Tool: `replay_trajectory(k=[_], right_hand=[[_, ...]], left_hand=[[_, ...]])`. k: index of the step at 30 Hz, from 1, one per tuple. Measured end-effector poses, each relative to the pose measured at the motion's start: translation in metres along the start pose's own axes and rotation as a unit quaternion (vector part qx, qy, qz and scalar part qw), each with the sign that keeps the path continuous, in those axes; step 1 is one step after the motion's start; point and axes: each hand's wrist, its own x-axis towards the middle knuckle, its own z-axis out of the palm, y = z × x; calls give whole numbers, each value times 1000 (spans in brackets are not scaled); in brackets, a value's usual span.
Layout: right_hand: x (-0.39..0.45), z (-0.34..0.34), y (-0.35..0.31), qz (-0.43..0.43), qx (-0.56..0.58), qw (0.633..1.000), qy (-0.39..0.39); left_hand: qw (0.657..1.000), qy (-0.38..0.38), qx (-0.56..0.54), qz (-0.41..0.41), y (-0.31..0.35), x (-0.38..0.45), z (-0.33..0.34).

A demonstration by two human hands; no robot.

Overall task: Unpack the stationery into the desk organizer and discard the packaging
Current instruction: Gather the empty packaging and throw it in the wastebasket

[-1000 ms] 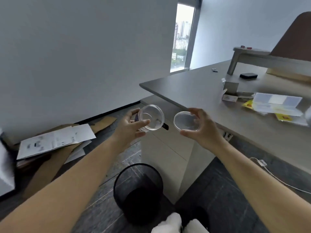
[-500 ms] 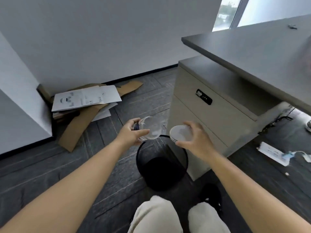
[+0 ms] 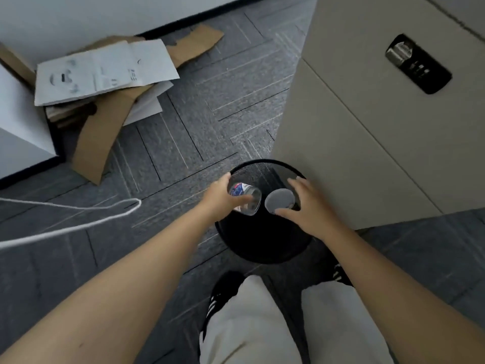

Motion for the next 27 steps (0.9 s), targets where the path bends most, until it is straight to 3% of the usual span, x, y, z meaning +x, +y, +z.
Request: replay_trajectory(k=[4,8,13,21,27], right_hand=[[-9,-16,-7,-6,-48,999,9],[-43,-56,-30,-35,-115,992,48],[-112,-114,-62,-53,-169,979,101],[-249,-214,-82,-107,-207,937,261],[-303,-279,-38,-53,-198,907,367]], left_hand=[[987,19,150,57,15,-11,-14],[942,46,294,157,53,-49,-43],[880,94,395,245,112,-118,-65],[798,186,424,386,219,-228,-56],[765,184,395,474,299,-262,-6]])
